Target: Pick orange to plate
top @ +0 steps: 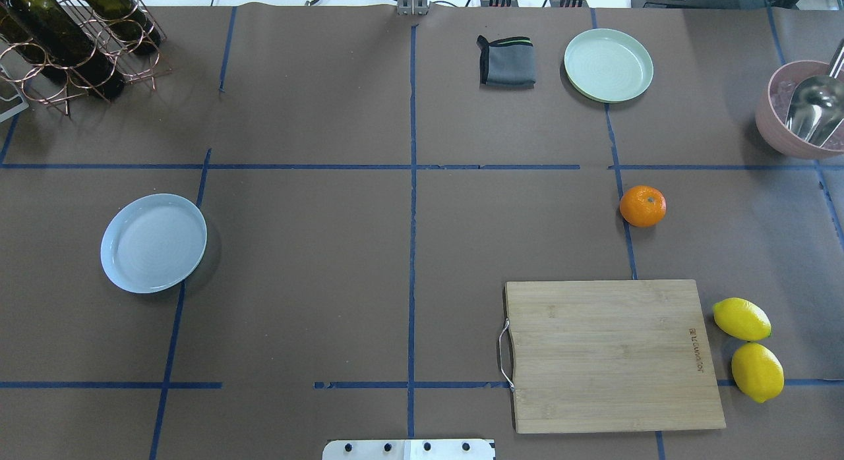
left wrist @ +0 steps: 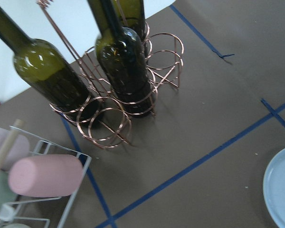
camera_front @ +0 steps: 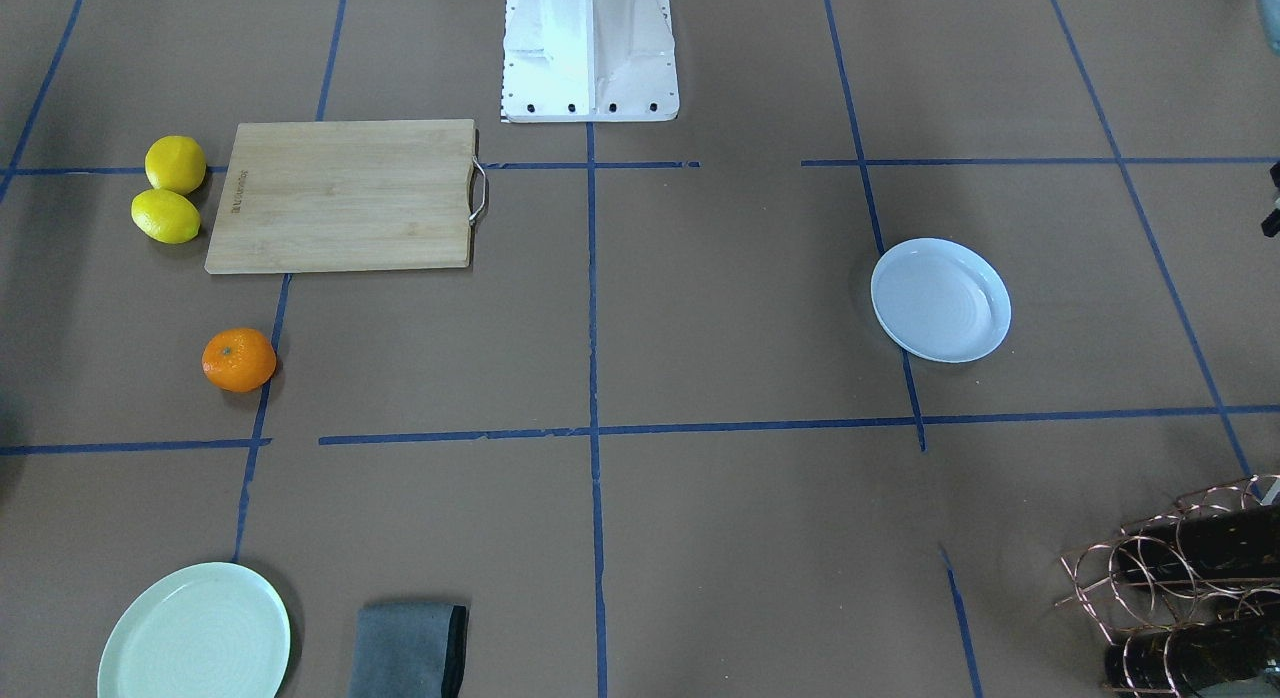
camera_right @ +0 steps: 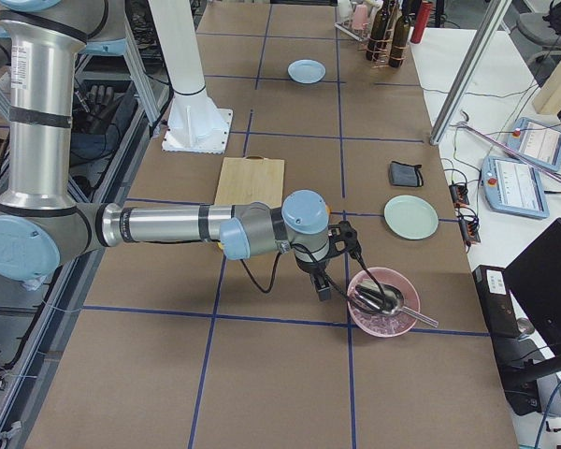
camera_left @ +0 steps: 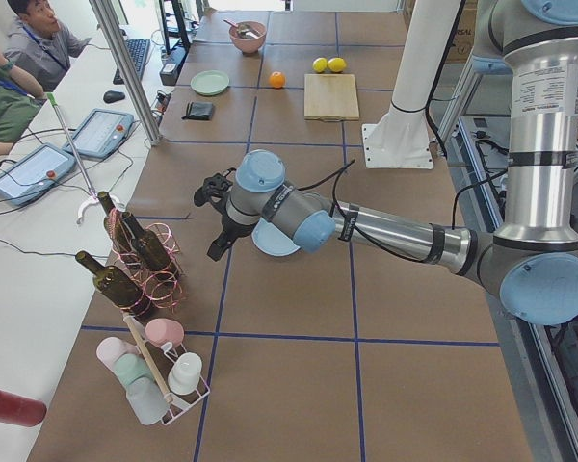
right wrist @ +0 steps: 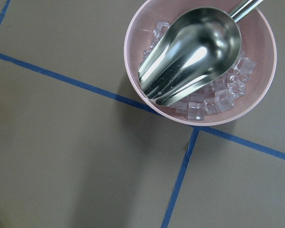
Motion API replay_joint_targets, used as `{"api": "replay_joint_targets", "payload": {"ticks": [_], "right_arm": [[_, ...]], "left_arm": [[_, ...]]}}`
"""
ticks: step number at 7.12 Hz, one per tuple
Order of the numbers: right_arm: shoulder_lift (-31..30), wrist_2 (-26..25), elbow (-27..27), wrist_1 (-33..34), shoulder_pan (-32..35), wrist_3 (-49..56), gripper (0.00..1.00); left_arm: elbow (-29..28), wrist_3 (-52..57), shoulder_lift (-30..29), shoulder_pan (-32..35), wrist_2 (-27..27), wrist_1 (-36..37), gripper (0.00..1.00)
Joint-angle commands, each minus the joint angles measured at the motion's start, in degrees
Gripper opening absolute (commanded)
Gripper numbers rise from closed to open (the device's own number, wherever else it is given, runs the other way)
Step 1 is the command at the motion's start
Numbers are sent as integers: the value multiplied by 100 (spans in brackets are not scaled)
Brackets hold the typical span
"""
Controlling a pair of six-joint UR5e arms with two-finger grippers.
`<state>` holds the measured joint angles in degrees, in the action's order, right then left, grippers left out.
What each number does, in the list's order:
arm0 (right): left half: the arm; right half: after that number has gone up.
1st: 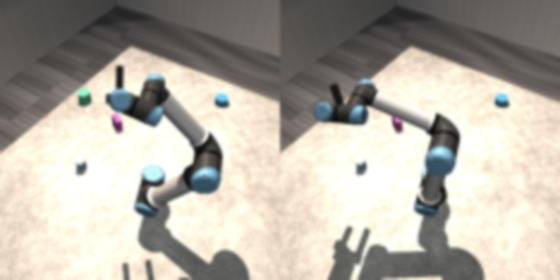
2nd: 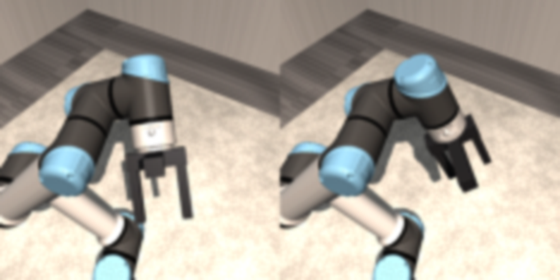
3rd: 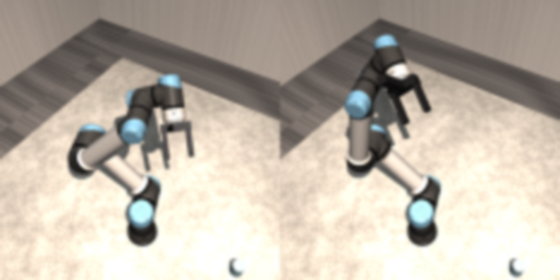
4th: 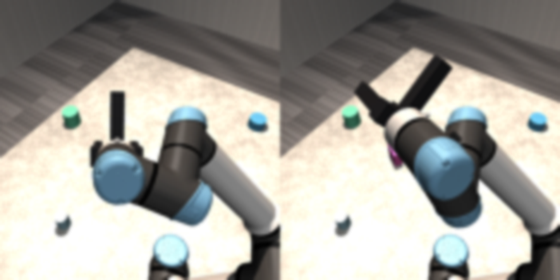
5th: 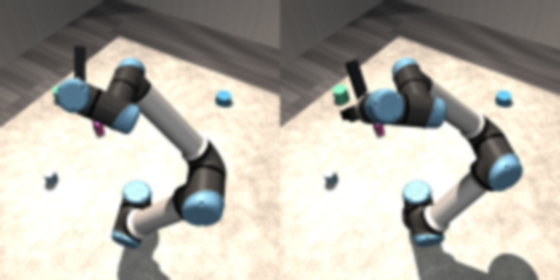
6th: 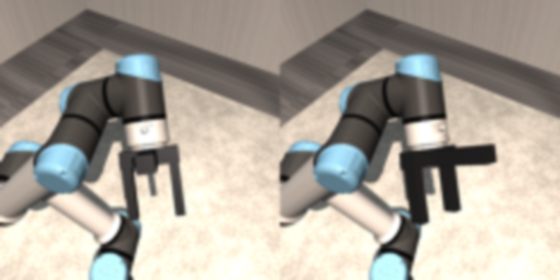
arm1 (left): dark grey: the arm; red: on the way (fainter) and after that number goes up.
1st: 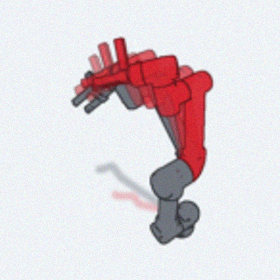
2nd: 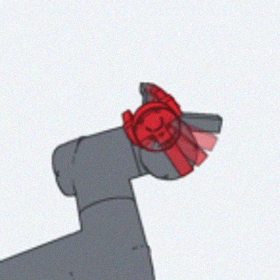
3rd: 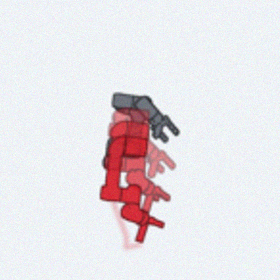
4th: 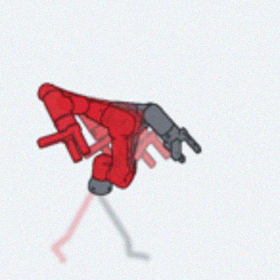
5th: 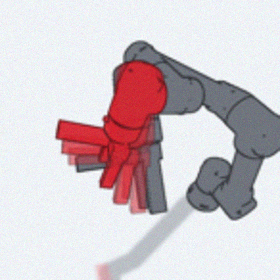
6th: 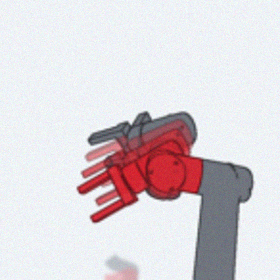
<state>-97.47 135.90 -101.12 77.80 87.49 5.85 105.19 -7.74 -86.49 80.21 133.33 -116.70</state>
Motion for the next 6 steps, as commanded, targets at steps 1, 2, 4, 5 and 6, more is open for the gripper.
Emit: {"api": "replay_joint_targets", "payload": {"ticks": [1, 2, 4, 5, 6], "right_arm": [[-52, 7, 4, -2, -4, -14, 100], [-87, 7, 4, -2, 5, -14, 100], [-87, 7, 4, -2, 5, -14, 100], [-87, 7, 4, -2, -4, -14, 100], [-87, 7, 4, -2, -4, -14, 100]], "left_arm": [[-77, -2161, 350, -1143, -734, -980, 99], [-278, -3432, 491, -1626, -1008, -1857, 84], [-918, -5231, 493, -2820, -2111, -2986, 72], [-1078, -5646, 440, -3183, -2431, -3156, 72], [-1089, -5781, 431, -3352, -2548, -3158, 72]]}}
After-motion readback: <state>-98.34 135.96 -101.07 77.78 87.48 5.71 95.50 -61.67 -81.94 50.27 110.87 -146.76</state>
